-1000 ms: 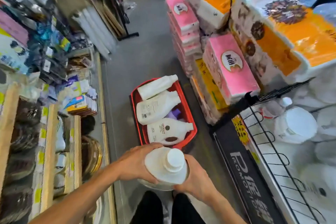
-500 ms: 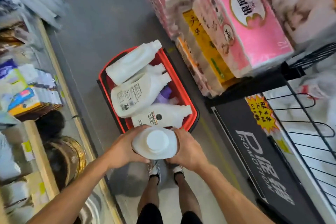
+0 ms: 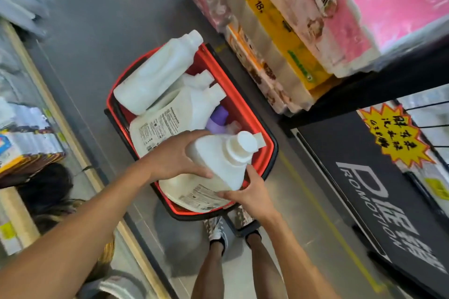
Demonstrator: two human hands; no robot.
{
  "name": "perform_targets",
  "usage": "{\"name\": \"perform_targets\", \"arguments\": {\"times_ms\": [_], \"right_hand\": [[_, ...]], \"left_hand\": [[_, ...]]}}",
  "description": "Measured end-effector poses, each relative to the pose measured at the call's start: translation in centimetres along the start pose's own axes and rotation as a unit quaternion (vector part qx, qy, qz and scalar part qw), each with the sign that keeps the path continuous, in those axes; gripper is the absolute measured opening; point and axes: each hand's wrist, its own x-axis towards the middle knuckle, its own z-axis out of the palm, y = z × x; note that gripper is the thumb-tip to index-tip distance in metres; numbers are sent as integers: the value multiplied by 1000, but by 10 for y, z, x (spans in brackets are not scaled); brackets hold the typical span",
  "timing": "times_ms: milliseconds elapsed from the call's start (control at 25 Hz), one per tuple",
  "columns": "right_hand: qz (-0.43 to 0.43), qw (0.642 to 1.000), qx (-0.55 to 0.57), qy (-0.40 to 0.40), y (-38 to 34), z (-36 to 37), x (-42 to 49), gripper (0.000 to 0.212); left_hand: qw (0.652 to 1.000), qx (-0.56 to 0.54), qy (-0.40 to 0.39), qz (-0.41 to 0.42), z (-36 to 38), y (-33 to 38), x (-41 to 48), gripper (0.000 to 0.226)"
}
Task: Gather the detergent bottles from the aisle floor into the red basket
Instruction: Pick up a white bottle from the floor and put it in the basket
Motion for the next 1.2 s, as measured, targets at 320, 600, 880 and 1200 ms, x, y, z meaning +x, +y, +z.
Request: {"name": "perform_targets", "arguments": {"times_ms": [320, 600, 880, 1200], "right_hand": [[107, 992, 66, 29, 52, -15, 2, 59], [132, 977, -164, 15, 34, -29, -9, 35], [-50, 854, -516, 40, -132, -89, -109, 54], [-46, 802, -569, 176, -236, -105, -256, 63]], "left_hand": [[973, 224, -48, -12, 70, 30, 91, 98], [899, 437, -18, -27, 75, 50, 61, 80], [894, 442, 77, -9, 22, 134, -88, 59], [877, 458, 88, 121, 4, 240, -179, 68]]}}
